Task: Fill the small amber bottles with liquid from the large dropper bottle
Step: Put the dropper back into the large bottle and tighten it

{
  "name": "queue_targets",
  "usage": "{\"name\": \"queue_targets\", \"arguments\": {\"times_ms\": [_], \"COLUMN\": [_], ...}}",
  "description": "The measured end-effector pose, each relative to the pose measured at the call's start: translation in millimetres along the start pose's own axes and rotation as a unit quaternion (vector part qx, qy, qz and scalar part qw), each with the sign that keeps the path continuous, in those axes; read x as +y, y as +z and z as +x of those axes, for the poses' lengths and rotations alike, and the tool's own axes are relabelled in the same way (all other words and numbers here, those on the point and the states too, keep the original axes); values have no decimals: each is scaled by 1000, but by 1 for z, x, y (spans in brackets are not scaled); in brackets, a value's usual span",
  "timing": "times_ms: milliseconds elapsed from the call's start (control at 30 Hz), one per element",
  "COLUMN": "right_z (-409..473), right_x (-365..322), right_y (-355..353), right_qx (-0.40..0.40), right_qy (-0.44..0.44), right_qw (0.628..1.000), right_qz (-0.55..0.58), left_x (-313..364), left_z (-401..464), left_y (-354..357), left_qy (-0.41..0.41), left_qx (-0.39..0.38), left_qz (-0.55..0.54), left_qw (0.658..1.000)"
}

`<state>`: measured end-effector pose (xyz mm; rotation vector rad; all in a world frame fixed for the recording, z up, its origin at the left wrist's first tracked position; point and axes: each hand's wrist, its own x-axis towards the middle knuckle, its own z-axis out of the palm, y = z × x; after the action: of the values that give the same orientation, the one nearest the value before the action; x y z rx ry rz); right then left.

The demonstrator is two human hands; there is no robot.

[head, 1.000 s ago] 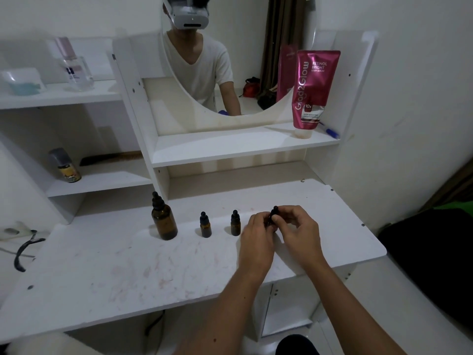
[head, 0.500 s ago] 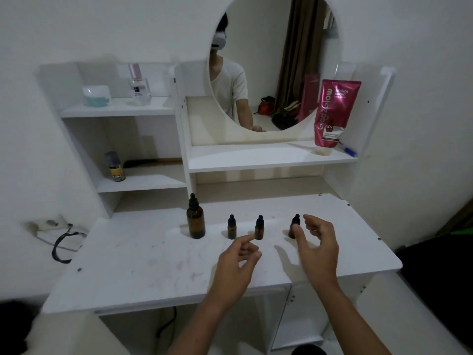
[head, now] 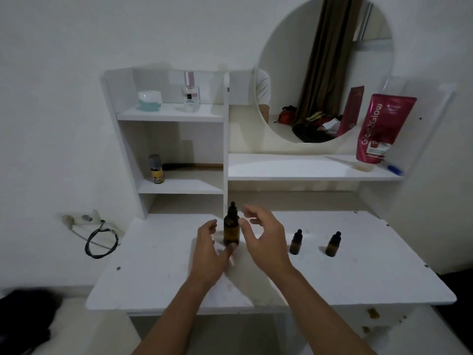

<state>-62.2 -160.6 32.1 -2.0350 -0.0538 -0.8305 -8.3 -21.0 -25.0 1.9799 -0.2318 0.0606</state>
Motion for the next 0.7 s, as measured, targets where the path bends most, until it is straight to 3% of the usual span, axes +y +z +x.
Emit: {"name": "queue_targets", "arguments": {"times_ms": [200, 567, 700], "right_z": [25, 34, 32], "right_x": [6, 11, 11], "right_y": [20, 22, 21], "right_qx": [-51, 2, -51], "right_qy": [17, 44, 16], "right_qw": [998, 999, 999], "right_qz": [-21, 1, 7], "left_x": [-5, -15, -13], "left_z": [12, 18, 17], "left_y": [4, 6, 7], "left_qy": [49, 55, 48], "left_qx": [-40, -21, -18], "left_qz": [-3, 2, -6], "left_qw": [998, 998, 999]}}
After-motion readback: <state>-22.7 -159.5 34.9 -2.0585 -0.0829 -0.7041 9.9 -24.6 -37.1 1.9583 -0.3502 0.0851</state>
